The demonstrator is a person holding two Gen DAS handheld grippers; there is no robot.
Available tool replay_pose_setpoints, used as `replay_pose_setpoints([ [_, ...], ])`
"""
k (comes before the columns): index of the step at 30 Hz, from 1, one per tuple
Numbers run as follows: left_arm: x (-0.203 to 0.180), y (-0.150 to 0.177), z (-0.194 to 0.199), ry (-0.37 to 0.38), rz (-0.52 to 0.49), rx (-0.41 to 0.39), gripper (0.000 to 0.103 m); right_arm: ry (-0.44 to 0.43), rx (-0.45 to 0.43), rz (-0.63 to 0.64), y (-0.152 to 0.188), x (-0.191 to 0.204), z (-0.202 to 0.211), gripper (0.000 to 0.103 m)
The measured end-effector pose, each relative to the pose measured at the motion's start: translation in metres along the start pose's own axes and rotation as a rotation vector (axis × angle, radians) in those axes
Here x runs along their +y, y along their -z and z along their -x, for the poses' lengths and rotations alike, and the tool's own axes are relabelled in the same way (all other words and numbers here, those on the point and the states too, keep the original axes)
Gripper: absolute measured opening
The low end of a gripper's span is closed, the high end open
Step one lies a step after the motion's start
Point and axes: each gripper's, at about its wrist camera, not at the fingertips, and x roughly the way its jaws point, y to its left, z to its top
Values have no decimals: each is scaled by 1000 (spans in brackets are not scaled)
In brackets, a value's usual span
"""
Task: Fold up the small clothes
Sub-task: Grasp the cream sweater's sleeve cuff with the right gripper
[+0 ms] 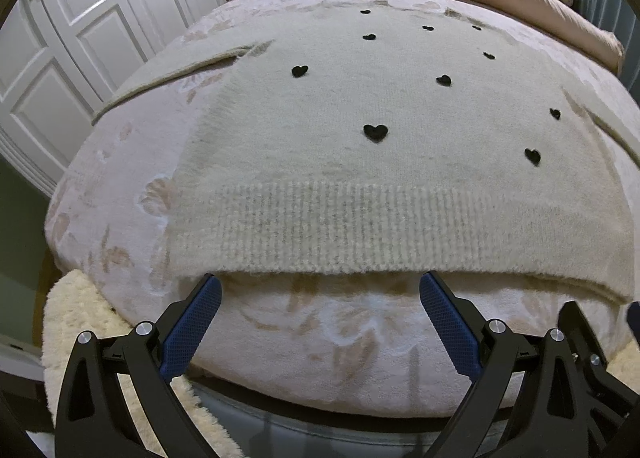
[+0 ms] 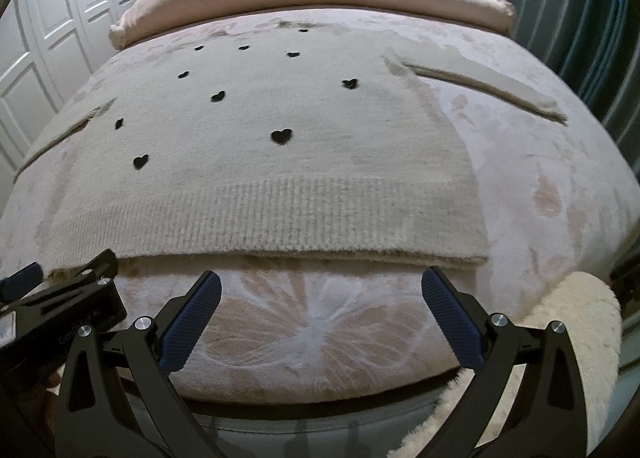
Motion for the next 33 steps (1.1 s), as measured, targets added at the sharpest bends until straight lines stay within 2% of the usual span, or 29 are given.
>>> replay_pose_setpoints([
  [3, 3, -10, -3, -7, 31, -4, 98, -16, -10, -32, -13, -17, -7, 98],
  [7, 7, -25, -9, 25, 61, -6, 98, 26, -50, -92, -51, -65, -20, 98],
  [10, 11, -39, -12, 24, 83, -17, 98, 51, -83, -195, -91, -124, -36, 98],
  [12, 9, -47, -15, 56, 67, -15, 98, 69, -93, -307, -118, -176, -54, 98],
  [14, 6, -53, -16, 45, 49, -23, 98, 80, -114, -375, -136, -213, -66, 98],
  [16, 5, -60, -15, 26, 49, -57, 98, 144, -134, -425, -158, -253, -83, 98],
  [18, 1, -67, -17, 22, 45, -65, 98, 142, -125, -478, -176, -291, -106, 98],
  [22, -7, -81, -27, 8, 32, -44, 98, 134, -135, -666, -190, -351, -140, 98],
  [25, -9, -86, -34, 6, 35, -31, 98, 170, -117, -714, -201, -378, -163, 98],
  [27, -9, -91, -40, 8, 46, -22, 98, 150, -105, -749, -209, -393, -178, 98],
  [28, -9, -93, -43, 9, 51, -17, 98, 136, -104, -771, -211, -398, -183, 92],
  [29, -9, -94, -45, 8, 54, -15, 98, 121, -105, -798, -213, -402, -186, 77],
  [30, -8, -96, -48, 9, 59, -14, 98, 114, -101, -841, -217, -406, -191, 69],
  [31, -7, -98, -49, 10, 63, -16, 98, 113, -101, -867, -222, -409, -193, 55],
  [32, -6, -99, -51, 7, 67, -19, 98, 102, -106, -887, -226, -408, -194, 29],
  [33, -4, -102, -53, 0, 75, -25, 98, 72, -118, -893, -236, -407, -194, 18],
])
